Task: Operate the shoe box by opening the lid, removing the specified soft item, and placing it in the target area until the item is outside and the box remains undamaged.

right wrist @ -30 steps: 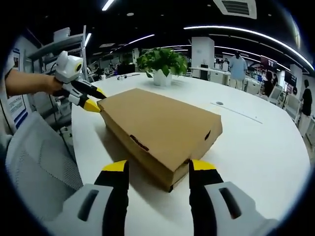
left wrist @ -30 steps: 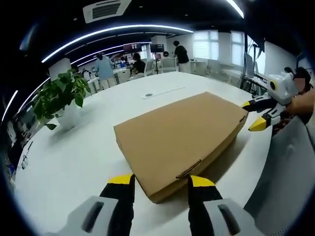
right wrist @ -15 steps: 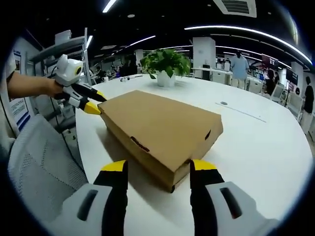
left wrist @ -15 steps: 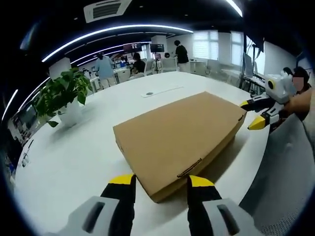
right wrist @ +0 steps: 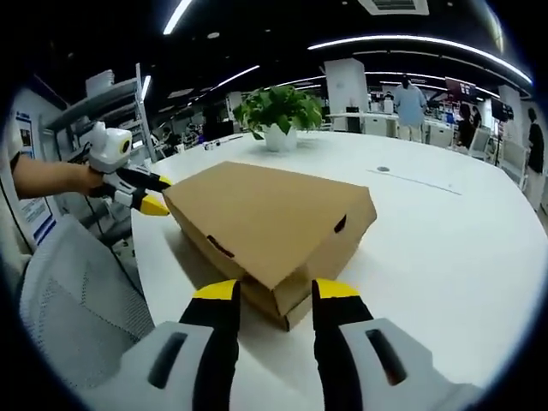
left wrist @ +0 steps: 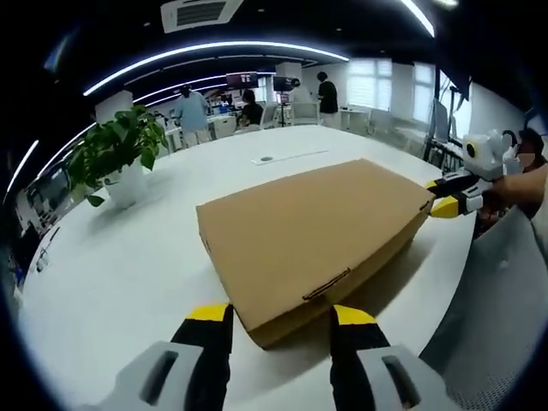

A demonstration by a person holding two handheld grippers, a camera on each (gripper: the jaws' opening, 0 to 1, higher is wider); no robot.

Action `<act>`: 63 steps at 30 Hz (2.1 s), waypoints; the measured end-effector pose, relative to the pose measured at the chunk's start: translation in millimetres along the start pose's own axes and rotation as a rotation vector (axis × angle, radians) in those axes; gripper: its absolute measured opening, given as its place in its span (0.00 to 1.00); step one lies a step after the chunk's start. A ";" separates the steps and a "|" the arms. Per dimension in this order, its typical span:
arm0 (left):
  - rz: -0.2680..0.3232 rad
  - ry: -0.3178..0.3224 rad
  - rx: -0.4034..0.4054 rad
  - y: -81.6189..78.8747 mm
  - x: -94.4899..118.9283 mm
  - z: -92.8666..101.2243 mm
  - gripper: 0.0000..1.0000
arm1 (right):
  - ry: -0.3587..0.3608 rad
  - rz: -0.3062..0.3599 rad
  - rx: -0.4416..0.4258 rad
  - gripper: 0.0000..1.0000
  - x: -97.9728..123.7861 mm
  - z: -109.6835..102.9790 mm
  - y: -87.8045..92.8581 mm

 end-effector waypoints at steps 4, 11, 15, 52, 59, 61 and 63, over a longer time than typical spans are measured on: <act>-0.005 0.004 0.006 0.5 0.6 1.1 0.47 | -0.006 -0.001 -0.001 0.32 -0.7 -3.6 0.7; -0.042 0.026 -0.015 -4.3 4.2 0.6 0.47 | -0.019 -0.002 0.026 0.36 2.4 -9.1 -2.1; -0.044 0.030 -0.024 -8.8 9.5 0.2 0.46 | -0.021 0.007 0.027 0.37 7.1 -9.9 -6.9; 0.089 0.021 -0.100 -78.8 45.3 -13.6 0.48 | -0.013 0.147 0.140 0.40 32.9 -6.7 -81.1; 0.141 0.000 -0.112 -94.1 42.9 -22.3 0.48 | 0.004 0.189 0.157 0.40 29.1 1.9 -99.8; 0.158 -0.008 -0.108 -98.7 41.3 -25.5 0.48 | 0.008 0.200 0.156 0.40 27.3 4.3 -104.4; 0.171 -0.021 -0.106 -103.0 39.3 -28.8 0.46 | 0.012 0.209 0.155 0.40 25.9 6.0 -107.9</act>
Point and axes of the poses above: the point that each gripper's makers call its tool centre point, and the gripper's own axes: x roughly backward along the fingers, z roughly to its right, y roughly out of its underside, the point moved 10 cm from there along x, roughly backward along the fingers, and after that the axes turned 6 degrees about y, right-handed, at the moved point
